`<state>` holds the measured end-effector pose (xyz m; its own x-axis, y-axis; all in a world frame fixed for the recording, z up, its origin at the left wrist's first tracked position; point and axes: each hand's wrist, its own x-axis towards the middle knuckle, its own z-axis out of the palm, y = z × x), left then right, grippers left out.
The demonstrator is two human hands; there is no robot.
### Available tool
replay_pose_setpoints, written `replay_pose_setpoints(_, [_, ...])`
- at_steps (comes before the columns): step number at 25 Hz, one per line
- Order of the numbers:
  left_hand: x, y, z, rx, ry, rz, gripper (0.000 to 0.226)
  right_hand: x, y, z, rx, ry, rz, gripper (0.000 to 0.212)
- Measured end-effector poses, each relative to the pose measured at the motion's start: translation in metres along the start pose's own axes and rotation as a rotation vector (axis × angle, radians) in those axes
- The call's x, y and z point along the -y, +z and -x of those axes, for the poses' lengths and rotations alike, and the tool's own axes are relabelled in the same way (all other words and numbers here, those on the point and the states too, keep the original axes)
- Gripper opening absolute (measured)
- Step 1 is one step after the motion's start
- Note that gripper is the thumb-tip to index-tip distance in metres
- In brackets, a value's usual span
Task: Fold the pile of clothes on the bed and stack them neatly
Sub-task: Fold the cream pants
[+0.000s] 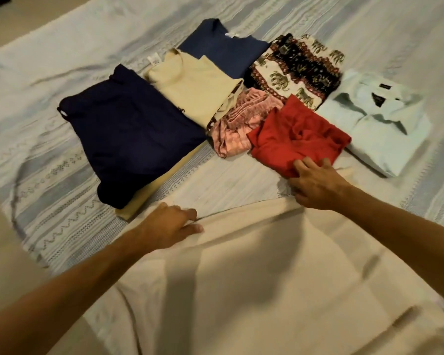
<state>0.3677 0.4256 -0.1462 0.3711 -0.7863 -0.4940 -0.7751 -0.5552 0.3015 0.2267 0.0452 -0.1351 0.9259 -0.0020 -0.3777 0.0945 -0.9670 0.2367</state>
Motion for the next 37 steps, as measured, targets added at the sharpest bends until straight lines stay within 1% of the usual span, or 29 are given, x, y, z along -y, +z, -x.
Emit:
replay_pose_setpoints(1, [0.005,-0.004,0.009,-0.072,-0.024,0.151,0.06,-0.004,0.002,0.004,0.0,-0.012,-0.013,0.032])
replay_pose_setpoints(2, [0.008,-0.014,0.019,-0.136,-0.057,0.26,0.054,-0.009,0.0,0.011,0.03,0.002,-0.083,0.035])
replay_pose_setpoints(4, [0.011,-0.033,0.04,-0.25,-0.125,0.33,0.037,-0.02,-0.01,0.026,0.155,0.007,-0.271,0.044])
replay_pose_setpoints(5, [0.009,-0.042,0.05,-0.306,-0.14,0.351,0.032,-0.025,-0.014,0.035,0.19,0.001,-0.332,0.044])
replay_pose_setpoints(7, [0.007,-0.057,0.068,-0.395,-0.139,0.408,0.028,-0.03,-0.018,0.053,0.222,-0.04,-0.264,0.031])
replay_pose_setpoints(8, [0.005,-0.064,0.077,-0.409,-0.141,0.423,0.028,-0.033,-0.016,0.061,0.184,-0.053,-0.208,0.022])
replay_pose_setpoints(9, [0.003,-0.072,0.085,-0.417,-0.14,0.414,0.029,-0.036,-0.014,0.068,0.097,-0.025,-0.181,0.014])
replay_pose_setpoints(10, [0.0,-0.078,0.091,-0.428,-0.132,0.376,0.034,-0.042,-0.012,0.074,-0.034,0.042,-0.203,0.01])
replay_pose_setpoints(11, [-0.001,-0.084,0.096,-0.451,-0.119,0.332,0.037,-0.048,-0.015,0.08,-0.143,0.133,-0.256,0.01])
replay_pose_setpoints(12, [-0.005,-0.092,0.102,-0.481,-0.11,0.304,0.039,-0.053,-0.021,0.087,-0.213,0.217,-0.346,0.012])
replay_pose_setpoints(13, [-0.009,-0.1,0.106,-0.511,-0.109,0.292,0.036,-0.056,-0.03,0.094,-0.247,0.288,-0.466,0.014])
replay_pose_setpoints(15, [-0.019,-0.118,0.118,-0.545,-0.113,0.316,0.03,-0.058,-0.05,0.111,-0.253,0.421,-0.708,0.014])
replay_pose_setpoints(17, [-0.025,-0.147,0.137,-0.462,-0.058,0.302,0.037,-0.058,-0.081,0.131,-0.341,0.523,-0.861,0.019])
replay_pose_setpoints(18, [-0.029,-0.164,0.149,-0.4,-0.011,0.241,0.043,-0.057,-0.101,0.144,-0.388,0.55,-0.896,0.024])
replay_pose_setpoints(19, [-0.031,-0.179,0.161,-0.373,0.017,0.152,0.045,-0.055,-0.123,0.158,-0.429,0.548,-0.915,0.031])
replay_pose_setpoints(20, [-0.032,-0.193,0.174,-0.39,0.034,0.081,0.046,-0.052,-0.146,0.174,-0.46,0.52,-0.908,0.039])
replay_pose_setpoints(21, [-0.031,-0.205,0.184,-0.441,0.031,0.054,0.045,-0.048,-0.169,0.191,-0.481,0.462,-0.894,0.044])
replay_pose_setpoints(22, [-0.032,-0.216,0.196,-0.519,0.029,0.082,0.042,-0.041,-0.193,0.21,-0.475,0.394,-0.839,0.044])
replay_pose_setpoints(23, [-0.033,-0.228,0.21,-0.585,0.04,0.148,0.036,-0.034,-0.218,0.233,-0.433,0.308,-0.715,0.041])
replay_pose_setpoints(24, [-0.034,-0.242,0.226,-0.623,0.054,0.222,0.03,-0.026,-0.24,0.255,-0.374,0.234,-0.529,0.036])
replay_pose_setpoints(26, [-0.044,-0.278,0.264,-0.659,0.127,0.253,0.029,-0.017,-0.279,0.298,-0.331,0.139,-0.162,0.028])
replay_pose_setpoints(27, [-0.05,-0.296,0.285,-0.653,0.165,0.225,0.032,-0.017,-0.295,0.317,-0.347,0.11,-0.072,0.022])
replay_pose_setpoints(28, [-0.057,-0.314,0.306,-0.636,0.201,0.203,0.034,-0.013,-0.315,0.336,-0.346,0.122,-0.071,0.016])
replay_pose_setpoints(29, [-0.064,-0.331,0.324,-0.614,0.223,0.204,0.034,-0.012,-0.332,0.35,-0.348,0.155,-0.112,0.011])
replay_pose_setpoints(30, [-0.074,-0.345,0.345,-0.584,0.229,0.221,0.033,-0.007,-0.351,0.366,-0.333,0.21,-0.169,0.013])
replay_pose_setpoints(32, [-0.095,-0.366,0.388,-0.455,0.235,0.276,0.029,0.005,-0.384,0.399,-0.31,0.298,-0.284,0.019])
replay_pose_setpoints(34, [-0.109,-0.378,0.428,-0.329,0.295,0.355,0.026,0.018,-0.398,0.437,-0.292,0.34,-0.341,0.017])
replay_pose_setpoints(36, [-0.109,-0.379,0.463,-0.213,0.347,0.324,0.027,0.043,-0.397,0.471,-0.28,0.345,-0.313,0.012])
replay_pose_setpoints(37, [-0.105,-0.377,0.475,-0.154,0.336,0.256,0.027,0.057,-0.394,0.486,-0.278,0.321,-0.317,0.012])
